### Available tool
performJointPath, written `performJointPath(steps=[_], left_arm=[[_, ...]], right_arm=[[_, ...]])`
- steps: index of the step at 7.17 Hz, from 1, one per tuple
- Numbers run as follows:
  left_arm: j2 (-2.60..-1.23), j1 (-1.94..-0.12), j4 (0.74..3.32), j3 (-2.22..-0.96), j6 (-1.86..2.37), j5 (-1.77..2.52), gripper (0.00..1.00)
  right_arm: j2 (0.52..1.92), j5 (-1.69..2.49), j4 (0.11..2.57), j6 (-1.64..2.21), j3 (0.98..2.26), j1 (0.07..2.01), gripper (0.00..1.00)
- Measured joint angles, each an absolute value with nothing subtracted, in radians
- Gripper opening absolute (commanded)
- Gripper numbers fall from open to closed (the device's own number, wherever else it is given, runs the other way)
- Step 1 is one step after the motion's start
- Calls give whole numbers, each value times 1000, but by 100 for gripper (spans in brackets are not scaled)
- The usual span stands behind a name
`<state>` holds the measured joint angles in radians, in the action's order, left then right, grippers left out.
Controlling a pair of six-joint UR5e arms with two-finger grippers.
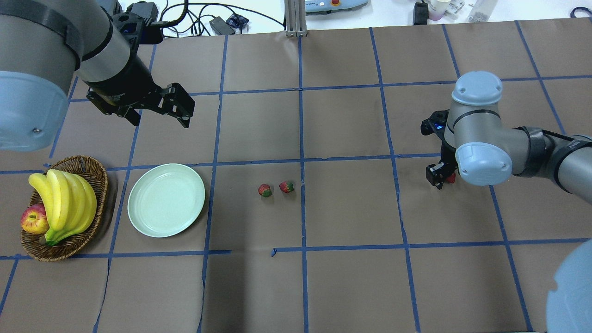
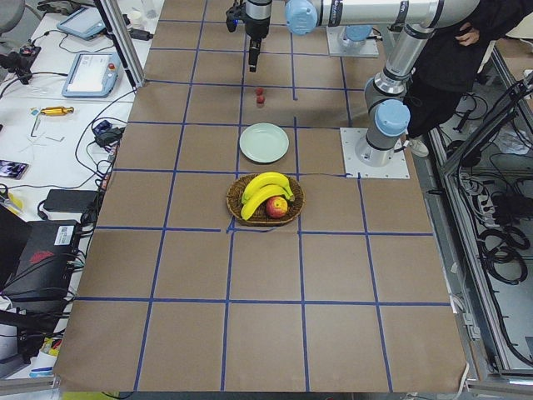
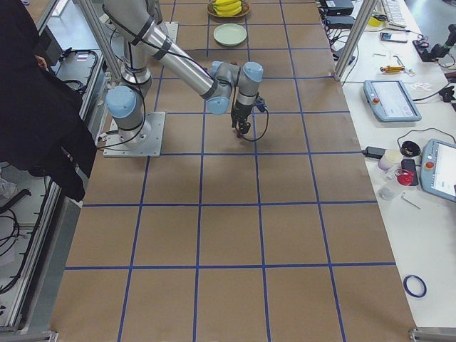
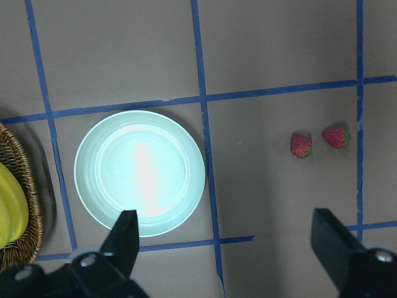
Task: Collect all strawberries into plate
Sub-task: 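Carry the strawberry and set it beside the other two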
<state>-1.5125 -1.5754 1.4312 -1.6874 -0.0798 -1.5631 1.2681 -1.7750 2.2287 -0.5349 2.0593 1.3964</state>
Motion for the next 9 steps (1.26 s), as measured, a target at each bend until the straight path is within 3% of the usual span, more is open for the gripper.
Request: performJointPath(steps=[1,3,4,5,9], left_arm=[[-1513,-1575,1431,-1687,-80,-1563,100],[-1512,-1575,1431,-1687,-80,-1563,100],[-1512,-1575,1431,-1687,-80,-1563,100],[-1513,-1575,1431,-1687,-80,-1563,100],[-1512,-1575,1430,-1687,-80,-1563,100]], right_arm=[[1261,-1775,2230,-536,2057,1396,41],[1254,-1777,2230,-545,2051,1396,22],[1254,-1777,2231,-547,2050,1396,6],[1253,-1776,2231,-548,2049,1396,0],[1270,-1733,2226,-431,1997,1428,0]])
